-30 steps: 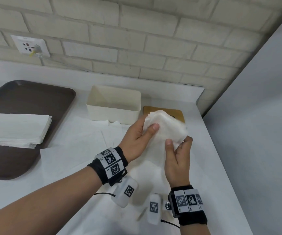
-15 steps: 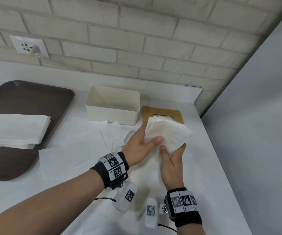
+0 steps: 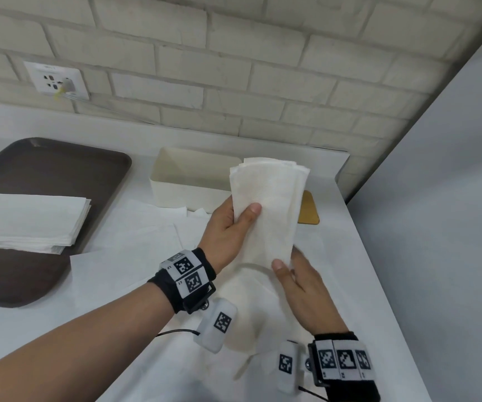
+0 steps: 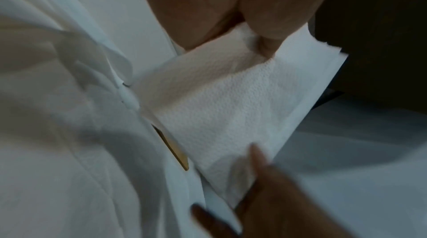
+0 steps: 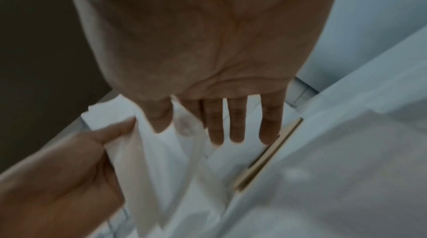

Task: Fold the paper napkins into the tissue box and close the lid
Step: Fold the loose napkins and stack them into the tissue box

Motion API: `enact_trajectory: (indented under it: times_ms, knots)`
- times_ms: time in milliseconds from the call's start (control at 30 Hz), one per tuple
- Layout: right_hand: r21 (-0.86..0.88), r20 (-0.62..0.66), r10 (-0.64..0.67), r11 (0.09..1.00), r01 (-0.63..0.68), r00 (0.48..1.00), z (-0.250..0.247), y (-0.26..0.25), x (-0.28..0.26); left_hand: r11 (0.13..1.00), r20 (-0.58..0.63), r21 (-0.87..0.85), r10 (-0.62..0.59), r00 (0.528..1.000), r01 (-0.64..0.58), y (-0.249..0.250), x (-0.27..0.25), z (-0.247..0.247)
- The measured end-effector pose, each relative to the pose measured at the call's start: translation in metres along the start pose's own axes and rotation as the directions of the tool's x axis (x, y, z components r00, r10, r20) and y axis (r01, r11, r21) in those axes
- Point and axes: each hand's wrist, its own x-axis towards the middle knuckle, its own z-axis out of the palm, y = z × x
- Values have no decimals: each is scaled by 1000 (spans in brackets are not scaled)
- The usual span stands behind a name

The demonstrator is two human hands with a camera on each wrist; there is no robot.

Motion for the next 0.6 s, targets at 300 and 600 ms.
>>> enact_trajectory:
  times_ms: [300, 600]
  knots:
    - [299, -404, -16, 942, 149, 914, 9, -27, 26, 995, 149, 99, -11, 989, -4, -14, -10, 18]
    - [317, -313, 55, 947, 50, 948, 21, -10, 22, 995, 109, 10, -100, 989, 100, -22, -15, 21]
